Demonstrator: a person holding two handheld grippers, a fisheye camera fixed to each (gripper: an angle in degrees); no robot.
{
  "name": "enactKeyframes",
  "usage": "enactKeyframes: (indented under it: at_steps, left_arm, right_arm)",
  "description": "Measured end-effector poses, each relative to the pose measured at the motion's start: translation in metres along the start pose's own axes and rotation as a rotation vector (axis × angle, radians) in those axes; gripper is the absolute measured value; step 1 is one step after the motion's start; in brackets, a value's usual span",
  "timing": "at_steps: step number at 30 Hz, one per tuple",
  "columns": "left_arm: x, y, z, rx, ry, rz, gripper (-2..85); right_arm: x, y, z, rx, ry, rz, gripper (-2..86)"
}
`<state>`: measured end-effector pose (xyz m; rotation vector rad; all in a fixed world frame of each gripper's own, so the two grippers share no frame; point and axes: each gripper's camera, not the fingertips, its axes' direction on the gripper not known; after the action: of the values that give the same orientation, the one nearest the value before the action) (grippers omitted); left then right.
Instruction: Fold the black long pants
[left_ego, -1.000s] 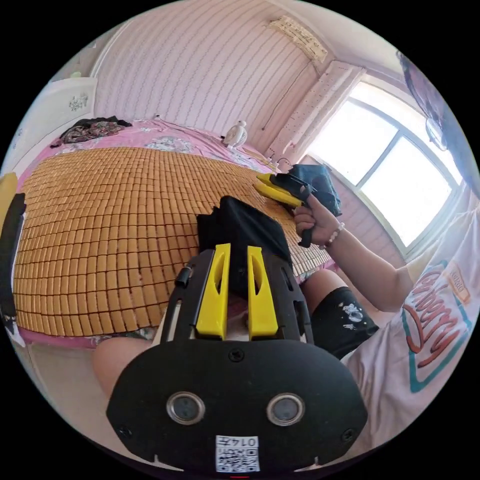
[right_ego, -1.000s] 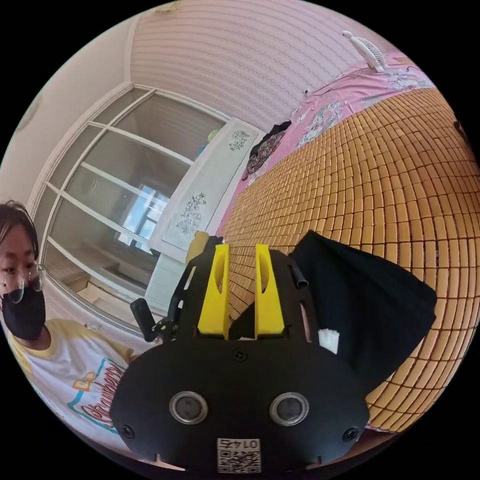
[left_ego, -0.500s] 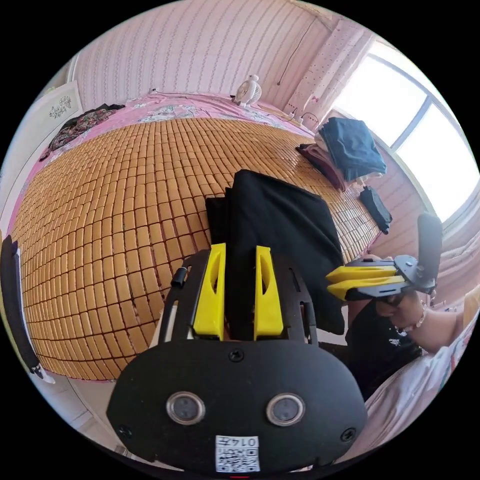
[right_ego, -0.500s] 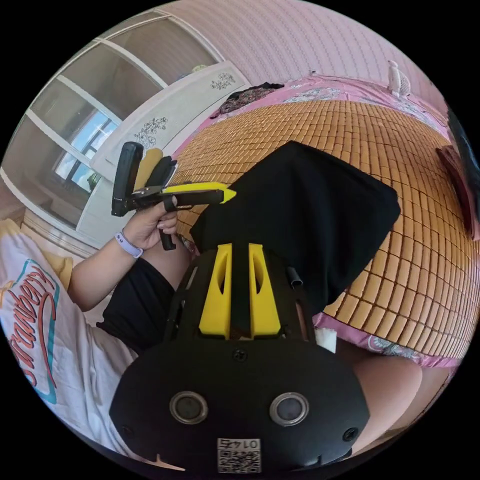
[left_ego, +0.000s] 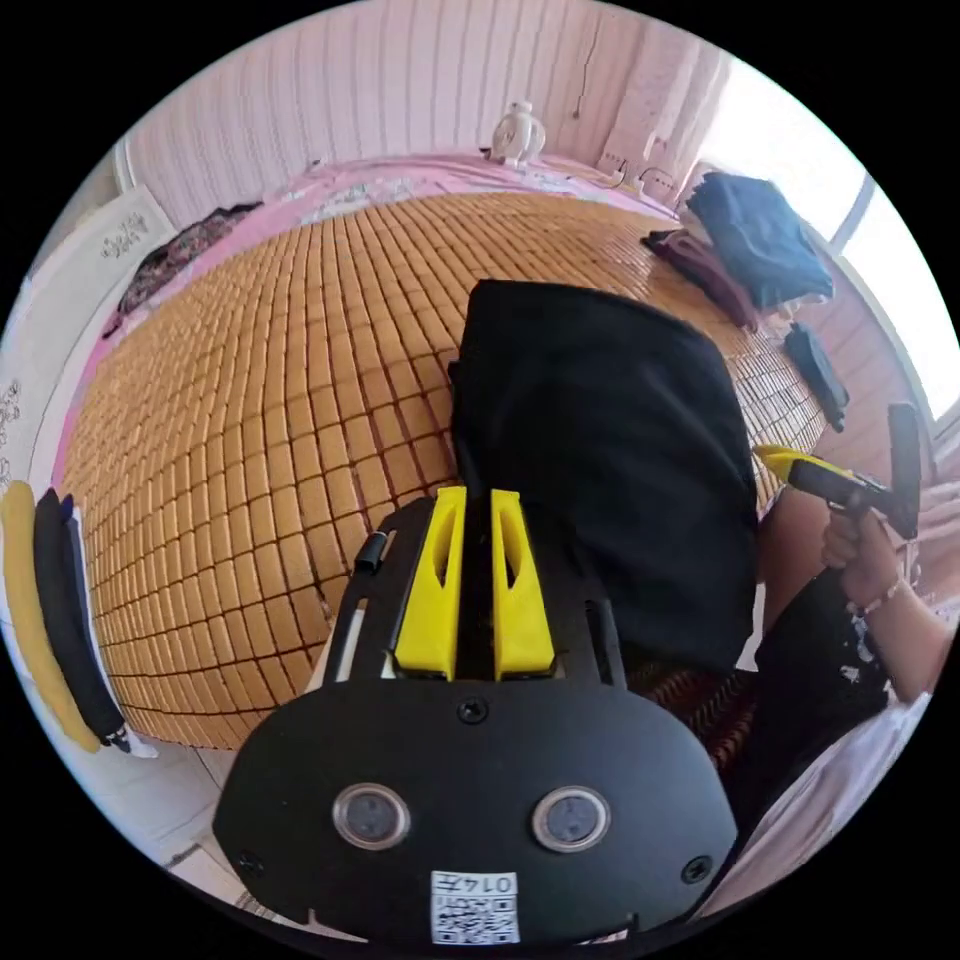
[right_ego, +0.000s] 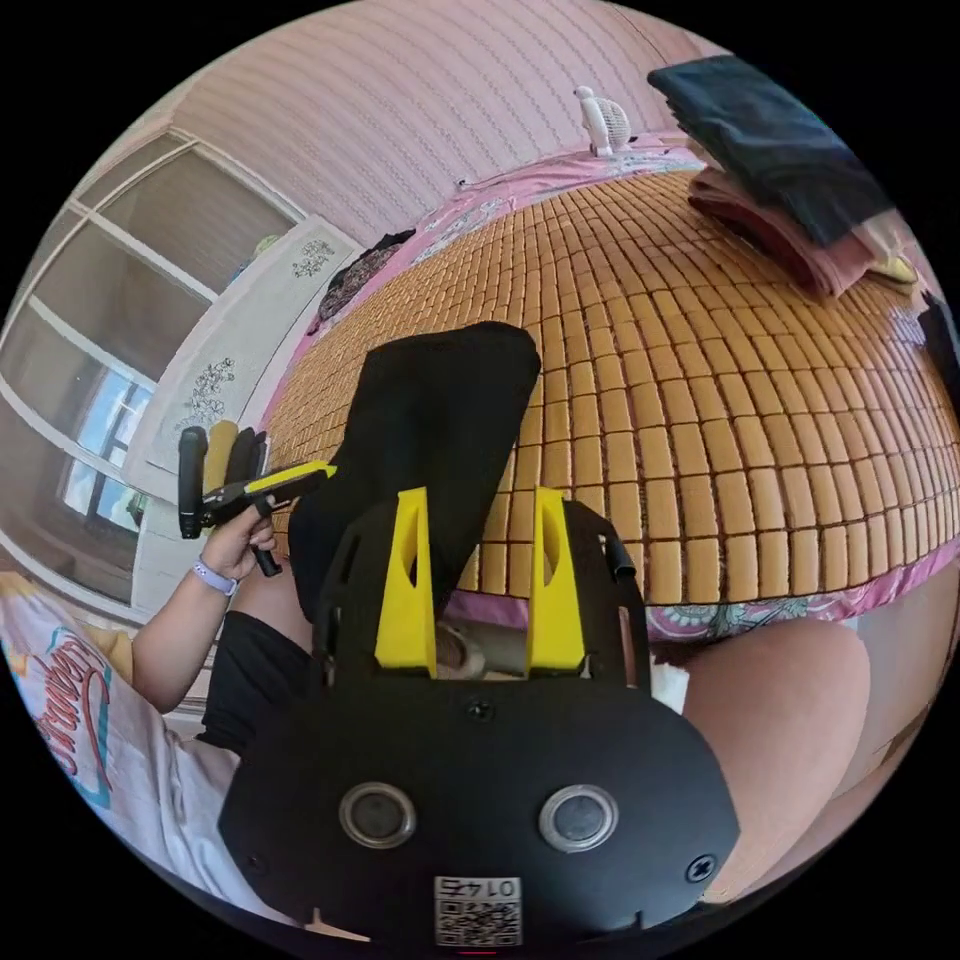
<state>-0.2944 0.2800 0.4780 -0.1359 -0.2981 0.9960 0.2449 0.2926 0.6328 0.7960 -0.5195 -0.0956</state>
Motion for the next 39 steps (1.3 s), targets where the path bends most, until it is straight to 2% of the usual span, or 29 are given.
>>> enactKeyframes:
  at_steps: [4,8,10,13,15,18,19,21,25,27,31,33,35,39]
  left_arm:
    - [-0.02,0.003,-0.016,0.041,0.058,-0.048,7.1]
    - [-0.042,0.005,-0.026,0.144,0.135,-0.064,10.5]
    - [-0.05,0.002,-0.015,0.125,0.162,-0.071,12.6]
    - [-0.058,-0.001,0.014,0.014,0.293,-0.078,12.1]
    - [-0.072,0.005,0.026,-0.041,0.503,-0.166,9.7]
    - [-0.085,0.017,0.045,-0.154,0.706,-0.178,6.8]
    - [-0.086,0.021,0.047,-0.159,0.725,-0.179,6.1]
    - [-0.087,0.042,0.039,-0.07,0.72,-0.228,4.2]
    - [-0.085,0.08,0.009,0.088,0.628,-0.314,3.7]
    - [-0.091,0.118,-0.024,0.283,0.613,-0.39,3.7]
    - [-0.114,0.201,-0.085,0.616,0.546,-0.542,3.7]
    - [-0.126,0.265,-0.13,0.829,0.41,-0.648,3.7]
    - [-0.131,0.307,-0.162,0.955,0.279,-0.719,3.8]
    - [-0.14,0.373,-0.224,1.18,-0.028,-0.819,3.9]
  right_arm:
    - [0.016,-0.004,0.016,0.018,-0.149,0.085,15.2]
    - [0.014,-0.011,0.031,0.004,-0.19,0.08,12.1]
    - [0.013,-0.015,0.038,-0.013,-0.2,0.08,9.9]
    - [0.016,-0.019,0.044,-0.043,-0.215,0.102,6.2]
    - [0.019,-0.021,0.044,-0.068,-0.254,0.122,4.0]
    - [0.008,-0.023,0.027,-0.054,-0.234,0.087,2.7]
    - [-0.002,-0.025,0.016,-0.038,-0.26,0.053,2.4]
    - [-0.028,-0.034,-0.002,-0.027,-0.317,-0.03,2.0]
    - [-0.142,-0.066,-0.037,-0.064,-0.358,-0.4,1.7]
    - [-0.204,-0.077,-0.045,-0.082,-0.366,-0.577,1.6]
    - [-0.35,-0.094,-0.039,-0.165,-0.518,-0.919,1.5]
    - [-0.417,-0.093,-0.027,-0.221,-0.58,-1.06,1.5]
    - [-0.507,-0.088,-0.006,-0.281,-0.645,-1.239,1.6]
    - [-0.627,-0.101,0.037,-0.347,-0.702,-1.362,2.0]
